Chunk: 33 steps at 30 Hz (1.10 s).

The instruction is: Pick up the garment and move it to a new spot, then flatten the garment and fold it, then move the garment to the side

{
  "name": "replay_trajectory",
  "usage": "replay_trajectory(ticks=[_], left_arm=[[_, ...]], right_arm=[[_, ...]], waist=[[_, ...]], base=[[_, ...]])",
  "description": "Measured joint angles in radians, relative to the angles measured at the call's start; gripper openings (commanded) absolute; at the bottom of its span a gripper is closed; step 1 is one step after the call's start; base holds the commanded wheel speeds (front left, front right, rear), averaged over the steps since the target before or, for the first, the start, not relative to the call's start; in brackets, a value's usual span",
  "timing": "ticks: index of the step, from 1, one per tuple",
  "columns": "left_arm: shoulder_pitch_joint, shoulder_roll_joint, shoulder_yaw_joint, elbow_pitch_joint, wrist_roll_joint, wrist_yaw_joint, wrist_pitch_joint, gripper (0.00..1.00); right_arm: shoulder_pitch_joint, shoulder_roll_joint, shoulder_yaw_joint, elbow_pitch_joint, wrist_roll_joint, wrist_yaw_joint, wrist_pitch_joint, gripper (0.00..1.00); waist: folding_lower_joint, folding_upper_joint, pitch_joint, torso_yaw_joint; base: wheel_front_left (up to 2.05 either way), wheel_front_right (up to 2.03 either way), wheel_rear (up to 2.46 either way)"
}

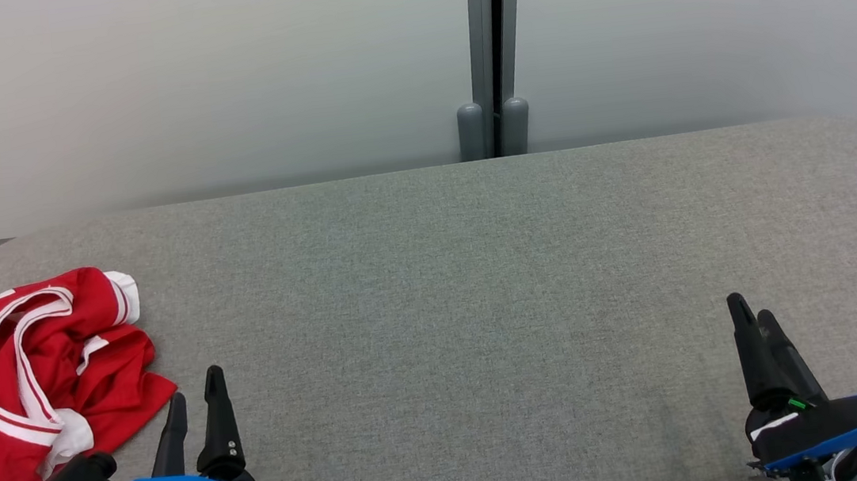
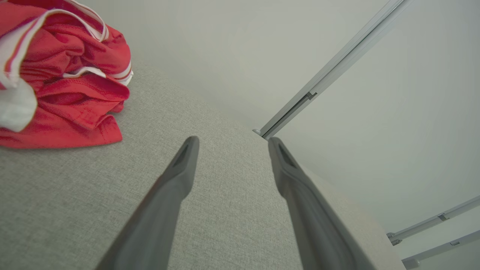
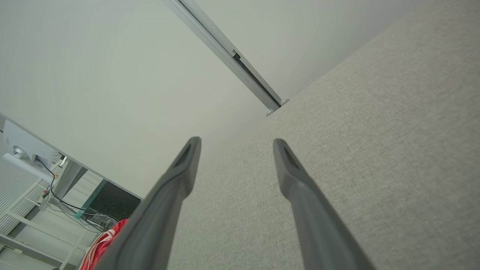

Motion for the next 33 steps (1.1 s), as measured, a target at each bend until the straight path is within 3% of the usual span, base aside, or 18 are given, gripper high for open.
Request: replay_trajectory(ticks=[33], left_arm=[[0.011, 0.066, -0.117, -0.022, 0.335, 0.077, -0.080, 1.00]], right_arm=[[0.021, -0.001, 0.021, -0.029, -0.344, 0.001, -0.046, 1.00]], waist=[[0.0000, 0.0000, -0.003, -0.005]], base=[[0.00, 0.00, 0.00]])
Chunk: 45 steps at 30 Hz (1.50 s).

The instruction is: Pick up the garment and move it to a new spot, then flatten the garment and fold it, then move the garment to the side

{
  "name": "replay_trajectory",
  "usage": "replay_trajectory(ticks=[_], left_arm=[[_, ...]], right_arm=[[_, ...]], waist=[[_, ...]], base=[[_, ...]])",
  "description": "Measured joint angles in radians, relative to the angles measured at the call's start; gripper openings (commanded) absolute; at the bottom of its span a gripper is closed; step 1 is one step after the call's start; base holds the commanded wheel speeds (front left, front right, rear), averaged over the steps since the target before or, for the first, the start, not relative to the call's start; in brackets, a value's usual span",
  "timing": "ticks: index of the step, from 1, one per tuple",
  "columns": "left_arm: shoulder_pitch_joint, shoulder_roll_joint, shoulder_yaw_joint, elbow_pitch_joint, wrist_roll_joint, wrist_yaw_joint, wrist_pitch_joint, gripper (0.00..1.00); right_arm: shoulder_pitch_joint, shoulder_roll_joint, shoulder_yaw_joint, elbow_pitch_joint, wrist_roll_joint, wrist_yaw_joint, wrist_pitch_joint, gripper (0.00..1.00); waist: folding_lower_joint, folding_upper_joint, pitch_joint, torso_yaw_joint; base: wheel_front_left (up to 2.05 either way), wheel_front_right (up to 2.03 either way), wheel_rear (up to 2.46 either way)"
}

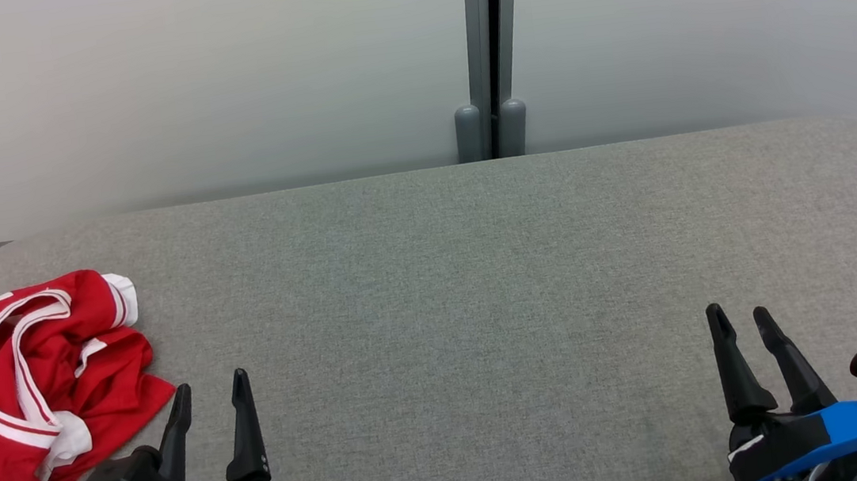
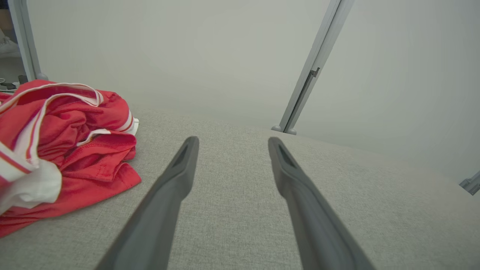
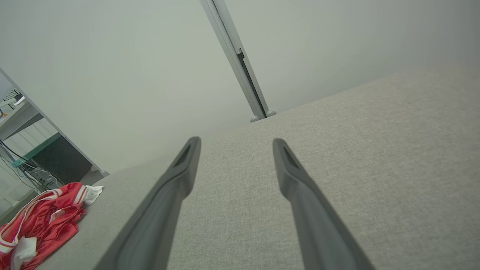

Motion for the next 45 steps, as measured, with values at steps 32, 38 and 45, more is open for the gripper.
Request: replay_trajectory(ticks=[32, 38, 45], left_arm=[[0.033, 0.034, -0.042, -0.033, 0.138, 0.070, -0.022, 1.00], [0.040, 0.036, -0.045, -0.040, 0.150, 0.079, -0.025, 1.00], [0.044, 0.044, -0.052, -0.041, 0.169, 0.086, -0.034, 1.00]], right_arm=[[0.010, -0.002, 0.000, -0.013, -0.247, 0.000, -0.019, 1.00], [0.012, -0.002, 0.000, -0.019, -0.285, 0.000, -0.022, 1.00], [0.012, -0.003, 0.000, -0.026, -0.318, 0.001, -0.028, 1.00]], waist=[[0.0000, 0.0000, 0.003, -0.007], [0.0000, 0.0000, 0.004, -0.007], [0.0000, 0.0000, 0.009, -0.008]], base=[[0.00, 0.00, 0.00], [0.00, 0.00, 0.00], [0.00, 0.00, 0.00]])
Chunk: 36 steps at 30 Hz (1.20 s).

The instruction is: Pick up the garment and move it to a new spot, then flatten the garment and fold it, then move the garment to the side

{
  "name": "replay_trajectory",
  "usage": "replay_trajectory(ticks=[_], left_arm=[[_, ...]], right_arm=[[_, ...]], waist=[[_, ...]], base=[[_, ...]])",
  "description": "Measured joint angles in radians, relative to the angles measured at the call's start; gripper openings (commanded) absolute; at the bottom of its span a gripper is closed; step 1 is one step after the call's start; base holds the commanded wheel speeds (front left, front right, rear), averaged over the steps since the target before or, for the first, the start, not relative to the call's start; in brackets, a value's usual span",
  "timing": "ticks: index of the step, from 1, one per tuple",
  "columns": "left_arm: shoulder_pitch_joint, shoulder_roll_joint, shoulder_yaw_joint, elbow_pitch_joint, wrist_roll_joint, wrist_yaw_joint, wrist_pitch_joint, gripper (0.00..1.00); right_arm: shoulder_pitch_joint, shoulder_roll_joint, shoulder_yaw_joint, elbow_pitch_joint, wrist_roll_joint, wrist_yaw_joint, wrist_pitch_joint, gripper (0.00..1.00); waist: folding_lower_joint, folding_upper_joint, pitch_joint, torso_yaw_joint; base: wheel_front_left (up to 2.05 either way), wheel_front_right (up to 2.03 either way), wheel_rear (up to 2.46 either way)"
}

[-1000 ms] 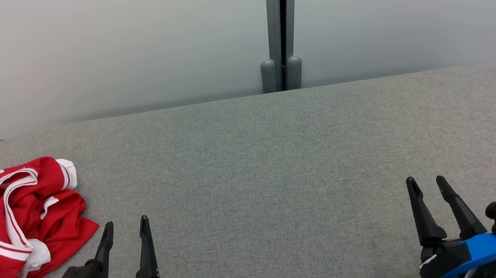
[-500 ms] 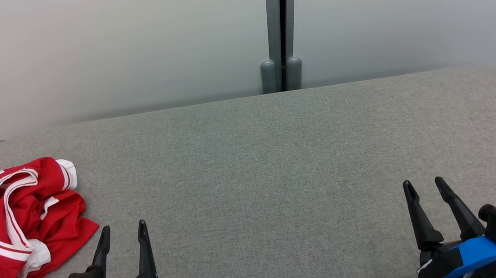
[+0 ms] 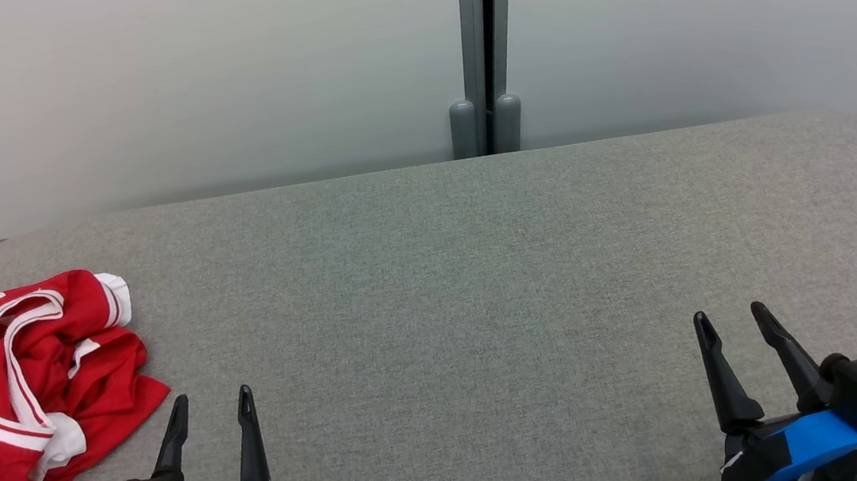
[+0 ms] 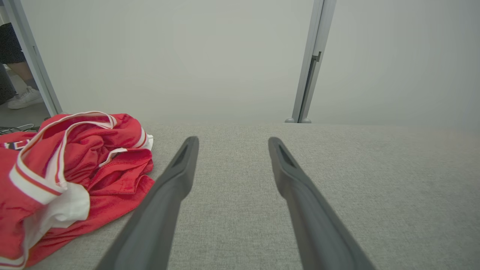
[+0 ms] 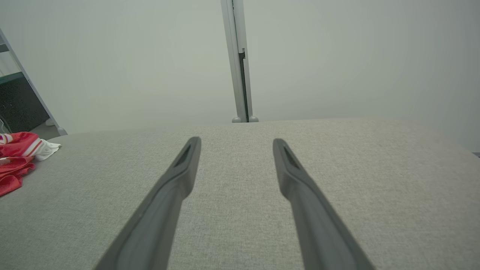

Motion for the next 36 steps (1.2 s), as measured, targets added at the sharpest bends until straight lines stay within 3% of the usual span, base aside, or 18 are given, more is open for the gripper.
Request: replay_trajectory(ticks=[11, 17, 25, 36], left_arm=[[0.000, 0.002, -0.004, 0.001, -0.006, 0.001, -0.005, 1.00], [-0.001, 0.007, -0.003, 0.000, -0.009, 0.006, -0.009, 1.00], [0.001, 0.026, 0.008, -0.015, -0.009, 0.021, -0.008, 1.00], [0.037, 0.049, 0.012, -0.053, -0.009, 0.047, 0.017, 1.00]], right_arm=[[0.000, 0.000, 0.000, 0.001, 0.001, 0.000, -0.004, 1.00], [0.010, -0.001, -0.009, 0.000, 0.000, 0.000, -0.007, 1.00], [0.016, -0.001, -0.005, -0.001, 0.002, 0.000, -0.009, 1.00], [0.029, -0.001, 0.006, 0.009, 0.010, 0.001, -0.016, 1.00]], waist=[[0.0001, 0.0000, 0.002, -0.001], [0.0000, 0.0000, -0.002, 0.031], [0.0000, 0.0000, -0.010, 0.135], [0.0000, 0.0000, -0.025, 0.327]], base=[[0.00, 0.00, 0.00], [0.00, 0.00, 0.00], [0.00, 0.00, 0.00], [0.00, 0.00, 0.00]])
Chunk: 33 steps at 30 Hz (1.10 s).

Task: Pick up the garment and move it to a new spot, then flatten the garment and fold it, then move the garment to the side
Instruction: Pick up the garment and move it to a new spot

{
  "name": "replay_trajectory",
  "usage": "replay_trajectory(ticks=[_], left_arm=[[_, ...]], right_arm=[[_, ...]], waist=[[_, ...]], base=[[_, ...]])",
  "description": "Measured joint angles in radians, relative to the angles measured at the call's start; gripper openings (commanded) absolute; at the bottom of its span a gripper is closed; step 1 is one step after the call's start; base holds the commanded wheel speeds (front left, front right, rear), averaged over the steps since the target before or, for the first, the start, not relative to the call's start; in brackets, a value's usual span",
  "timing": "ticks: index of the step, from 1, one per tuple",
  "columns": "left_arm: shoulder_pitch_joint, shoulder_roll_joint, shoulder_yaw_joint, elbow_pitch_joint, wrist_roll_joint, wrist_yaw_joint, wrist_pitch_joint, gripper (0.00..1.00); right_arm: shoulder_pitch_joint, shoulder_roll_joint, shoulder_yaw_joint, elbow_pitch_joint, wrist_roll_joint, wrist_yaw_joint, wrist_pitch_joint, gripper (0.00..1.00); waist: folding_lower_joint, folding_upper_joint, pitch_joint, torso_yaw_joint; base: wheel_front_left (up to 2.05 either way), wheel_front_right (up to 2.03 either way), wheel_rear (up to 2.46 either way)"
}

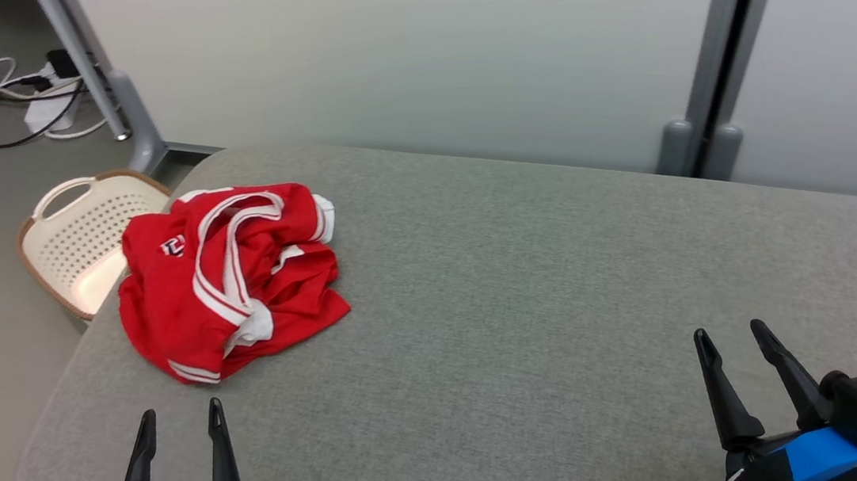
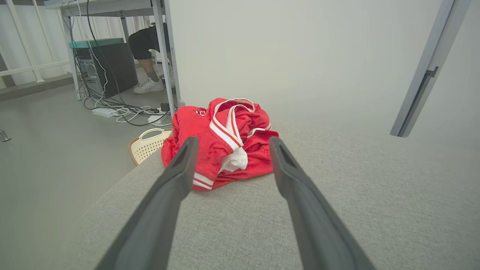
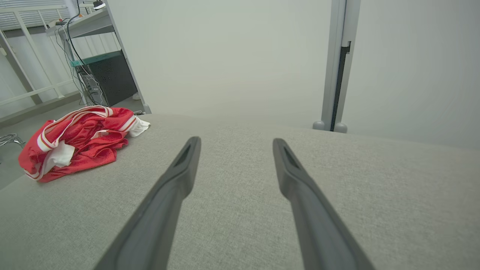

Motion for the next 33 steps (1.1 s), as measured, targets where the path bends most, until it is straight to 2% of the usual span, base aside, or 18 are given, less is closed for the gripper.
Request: replay_trajectory(ticks=[8, 15, 26, 29, 33], left_arm=[[0.032, 0.017, 0.017, -0.036, -0.007, 0.020, 0.008, 1.00], [0.048, 0.016, 0.014, -0.060, -0.010, 0.034, 0.014, 1.00], [0.047, 0.012, 0.019, -0.064, -0.023, 0.043, 0.014, 1.00], [0.020, 0.010, 0.024, -0.068, -0.045, 0.031, 0.021, 1.00], [-0.048, 0.034, 0.044, -0.054, -0.085, -0.003, 0.077, 1.00]], right_arm=[[0.000, 0.000, 0.008, 0.011, 0.005, 0.000, -0.005, 1.00], [-0.003, 0.000, 0.012, 0.012, 0.005, 0.000, -0.005, 1.00], [-0.011, 0.000, 0.016, 0.018, 0.006, 0.000, -0.005, 1.00], [-0.013, 0.000, 0.012, 0.018, 0.006, 0.000, -0.005, 1.00], [-0.022, 0.000, 0.013, 0.013, 0.006, 0.000, -0.002, 1.00]], waist=[[0.0000, 0.0000, -0.007, 0.119], [0.0000, 0.0000, 0.004, 0.178], [0.0000, 0.0000, 0.027, 0.165], [0.0000, 0.0000, 0.033, 0.157], [0.0000, 0.0000, 0.047, 0.143]], base=[[0.00, 0.00, 0.00], [0.00, 0.00, 0.00], [0.00, 0.00, 0.00], [0.00, 0.00, 0.00], [0.00, 0.00, 0.00]])
